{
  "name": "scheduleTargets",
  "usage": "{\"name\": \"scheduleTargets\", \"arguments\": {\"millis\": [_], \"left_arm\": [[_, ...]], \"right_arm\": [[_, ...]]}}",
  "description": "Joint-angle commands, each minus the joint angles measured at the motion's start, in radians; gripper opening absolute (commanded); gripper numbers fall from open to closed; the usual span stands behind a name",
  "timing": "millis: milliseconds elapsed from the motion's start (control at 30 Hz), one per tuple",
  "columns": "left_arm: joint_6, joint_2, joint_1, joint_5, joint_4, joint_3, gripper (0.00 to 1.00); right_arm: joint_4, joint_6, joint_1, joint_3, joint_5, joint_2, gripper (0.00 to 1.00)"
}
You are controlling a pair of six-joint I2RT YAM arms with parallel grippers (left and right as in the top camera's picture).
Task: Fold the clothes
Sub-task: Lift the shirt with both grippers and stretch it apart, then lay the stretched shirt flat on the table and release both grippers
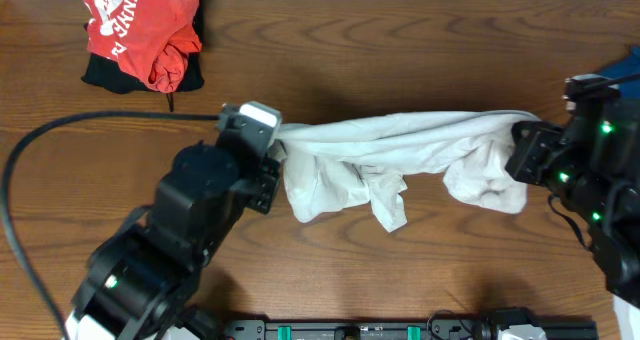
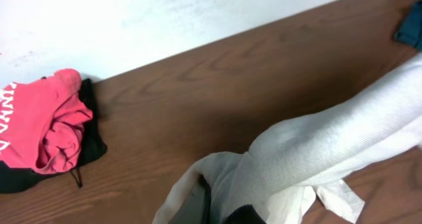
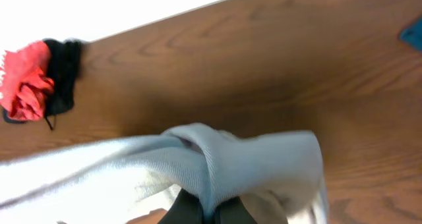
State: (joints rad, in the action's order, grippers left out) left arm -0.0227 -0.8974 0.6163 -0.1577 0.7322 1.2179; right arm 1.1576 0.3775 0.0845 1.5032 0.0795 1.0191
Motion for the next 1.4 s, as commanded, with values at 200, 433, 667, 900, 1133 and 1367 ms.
{"name": "scheduleTargets", "arguments": {"millis": [200,433,667,900,1133,1367], "left_arm": [[0.048,0.069,-0.003,-0.020,0.072,0.131,0.06],[0.048,0.069,-0.003,-0.057,0.162,0.279,0.06],[0.082,0.069,-0.003,-0.061,0.204,0.347,0.06],[0.138,0.023,-0.003,-0.090,0.236,0.347,0.06],[0.159,-0.114,-0.004,-0.248,0.227,0.347,0.06],[0.158,-0.383,-0.006,-0.388,0.099,0.347,0.06]], "right_arm": [[0.087,-0.011,0.008,0.187,-0.024,-0.013,0.01],[0.104,-0.008,0.008,0.256,-0.019,-0.013,0.01],[0.107,0.023,0.008,0.292,0.040,-0.013,0.02],[0.110,0.072,0.008,0.292,0.045,0.015,0.01],[0.091,0.102,0.008,0.292,-0.016,0.106,0.01],[0.014,0.126,0.007,0.292,-0.085,0.285,0.01]]}}
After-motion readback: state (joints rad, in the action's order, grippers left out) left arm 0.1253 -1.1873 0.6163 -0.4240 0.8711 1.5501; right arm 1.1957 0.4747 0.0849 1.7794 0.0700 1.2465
